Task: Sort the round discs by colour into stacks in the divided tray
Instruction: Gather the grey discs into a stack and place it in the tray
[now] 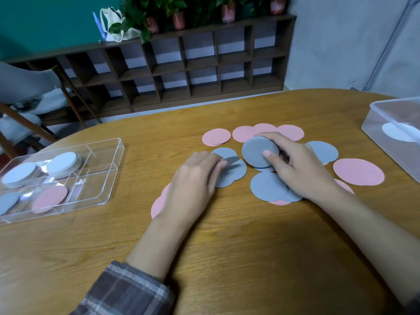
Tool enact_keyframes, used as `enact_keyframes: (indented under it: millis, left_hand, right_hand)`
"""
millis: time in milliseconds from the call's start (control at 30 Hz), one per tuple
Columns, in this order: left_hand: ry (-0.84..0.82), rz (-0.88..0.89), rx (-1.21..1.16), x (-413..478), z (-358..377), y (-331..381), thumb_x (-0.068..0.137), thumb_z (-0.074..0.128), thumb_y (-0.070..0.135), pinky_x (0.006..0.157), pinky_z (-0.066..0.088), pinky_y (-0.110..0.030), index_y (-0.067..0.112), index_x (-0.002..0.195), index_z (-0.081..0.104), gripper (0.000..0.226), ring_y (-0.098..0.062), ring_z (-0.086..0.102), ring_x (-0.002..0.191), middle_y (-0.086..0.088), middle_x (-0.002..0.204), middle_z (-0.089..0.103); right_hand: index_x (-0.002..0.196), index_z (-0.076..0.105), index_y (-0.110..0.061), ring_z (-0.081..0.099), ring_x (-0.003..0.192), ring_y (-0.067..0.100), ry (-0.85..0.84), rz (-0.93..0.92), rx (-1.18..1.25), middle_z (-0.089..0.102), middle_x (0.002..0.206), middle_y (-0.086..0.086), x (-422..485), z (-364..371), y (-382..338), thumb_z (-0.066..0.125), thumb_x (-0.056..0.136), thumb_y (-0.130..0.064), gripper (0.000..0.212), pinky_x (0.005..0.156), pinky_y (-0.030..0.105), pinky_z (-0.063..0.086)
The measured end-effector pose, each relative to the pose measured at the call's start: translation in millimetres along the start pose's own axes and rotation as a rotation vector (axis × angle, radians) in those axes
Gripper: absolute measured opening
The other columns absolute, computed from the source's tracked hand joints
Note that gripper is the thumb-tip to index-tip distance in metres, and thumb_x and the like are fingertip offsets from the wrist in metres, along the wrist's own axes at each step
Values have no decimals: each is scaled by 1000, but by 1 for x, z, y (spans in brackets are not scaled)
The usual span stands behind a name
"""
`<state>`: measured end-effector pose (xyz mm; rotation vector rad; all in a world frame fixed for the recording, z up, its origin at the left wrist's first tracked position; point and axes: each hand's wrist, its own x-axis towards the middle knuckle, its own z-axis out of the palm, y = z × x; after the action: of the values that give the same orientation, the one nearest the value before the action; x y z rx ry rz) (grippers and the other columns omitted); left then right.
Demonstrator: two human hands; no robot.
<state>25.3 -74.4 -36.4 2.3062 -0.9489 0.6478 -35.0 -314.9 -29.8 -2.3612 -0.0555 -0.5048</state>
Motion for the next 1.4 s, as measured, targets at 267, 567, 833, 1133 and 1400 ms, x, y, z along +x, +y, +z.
enact_keyframes:
  millis: [267,567,833,1133,1400]
  left_hand:
    - [53,-209,-358,3,-4,15,96,75,20,66,50,-19,15,103,75,9,-7,65,64,12,68,66]
    - [18,-310,-401,4,0,23,92,79,30,65,51,-17,16,100,77,17,-4,69,59,7,62,72]
    - [-93,-156,-121,1,12,7,87,78,51,84,51,-34,20,113,74,40,-15,63,96,7,104,72]
    - [-233,-161,-44,-1,12,6,94,70,46,94,51,-37,24,122,73,36,-17,63,118,8,126,72]
    - [-76,-81,-84,0,9,7,105,52,36,80,49,-38,24,102,77,28,-19,59,92,6,96,69]
  right_hand:
    - [138,56,-40,59,80,8,-39,31,88,63,86,-23,-2,2,-11,46,107,-22,37,70,27,46]
    - [141,52,-41,63,82,9,-160,-48,91,67,97,-10,-8,9,-23,53,104,-39,37,69,28,53]
    - [143,56,-30,53,85,-13,-30,-101,-88,64,95,-15,-4,5,-15,55,105,-20,40,73,6,37]
    - [145,52,-32,56,101,12,15,-60,-224,68,121,-6,-1,0,-7,50,106,-21,40,79,31,43]
    - [138,57,-27,47,85,6,15,-63,-198,60,99,-11,-2,0,-11,52,105,-17,35,70,25,31]
